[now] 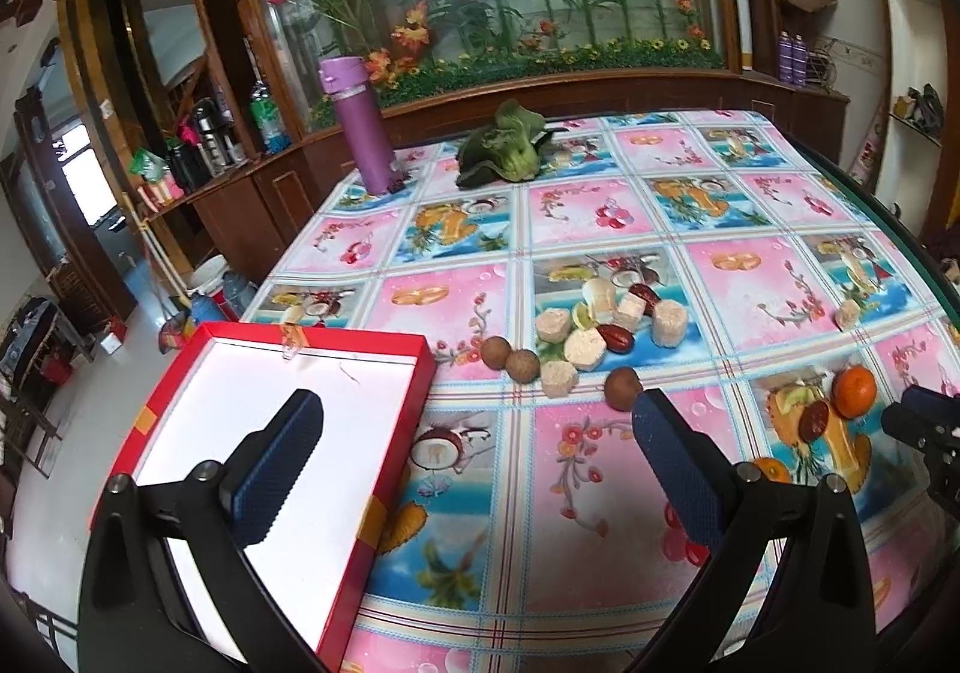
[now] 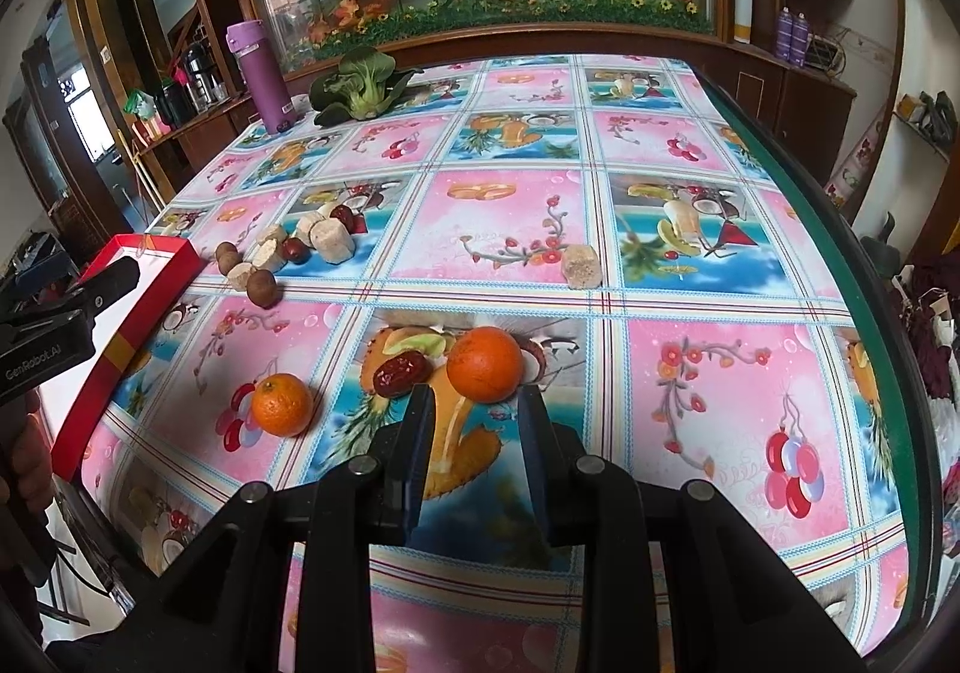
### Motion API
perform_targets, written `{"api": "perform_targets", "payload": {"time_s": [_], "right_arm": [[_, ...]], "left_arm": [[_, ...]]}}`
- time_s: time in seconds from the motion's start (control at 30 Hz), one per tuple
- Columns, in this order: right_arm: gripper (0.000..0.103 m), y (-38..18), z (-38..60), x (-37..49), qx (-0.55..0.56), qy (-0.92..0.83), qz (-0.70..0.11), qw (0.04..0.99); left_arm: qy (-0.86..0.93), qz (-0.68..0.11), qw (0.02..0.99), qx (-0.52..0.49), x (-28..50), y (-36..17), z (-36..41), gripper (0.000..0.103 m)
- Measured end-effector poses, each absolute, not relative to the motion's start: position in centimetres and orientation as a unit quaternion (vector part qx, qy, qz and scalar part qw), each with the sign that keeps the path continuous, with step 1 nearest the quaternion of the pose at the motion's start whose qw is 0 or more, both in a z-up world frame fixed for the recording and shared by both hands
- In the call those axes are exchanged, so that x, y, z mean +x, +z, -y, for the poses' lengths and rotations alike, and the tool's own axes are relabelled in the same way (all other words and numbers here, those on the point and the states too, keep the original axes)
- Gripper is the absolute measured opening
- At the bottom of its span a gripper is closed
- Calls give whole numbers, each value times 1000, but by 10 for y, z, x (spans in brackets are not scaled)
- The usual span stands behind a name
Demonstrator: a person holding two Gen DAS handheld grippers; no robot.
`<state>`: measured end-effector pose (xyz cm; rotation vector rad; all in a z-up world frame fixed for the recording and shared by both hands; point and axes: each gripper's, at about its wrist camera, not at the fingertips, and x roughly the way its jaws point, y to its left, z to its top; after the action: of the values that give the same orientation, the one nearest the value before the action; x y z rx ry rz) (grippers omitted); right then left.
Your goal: Organize fruits
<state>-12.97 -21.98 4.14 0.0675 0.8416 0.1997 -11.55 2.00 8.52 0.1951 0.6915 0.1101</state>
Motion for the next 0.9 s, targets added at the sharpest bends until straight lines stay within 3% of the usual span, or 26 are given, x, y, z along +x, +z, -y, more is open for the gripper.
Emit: {"api": "perform_targets", "payload": {"time_s": [0.37,0.5,0.9], "right_arm": [[32,29,227,-114,50,113,-423,898],[45,28,223,-103,43,111,-418,901],[42,14,220,-84,44,123,-445,886]], "left_arm": [[-67,-413,902,101,-113,58,15,103],[-77,-430,891,122,-102,47,40,103],[-168,-478,857,95,-86,20,68,103]]}}
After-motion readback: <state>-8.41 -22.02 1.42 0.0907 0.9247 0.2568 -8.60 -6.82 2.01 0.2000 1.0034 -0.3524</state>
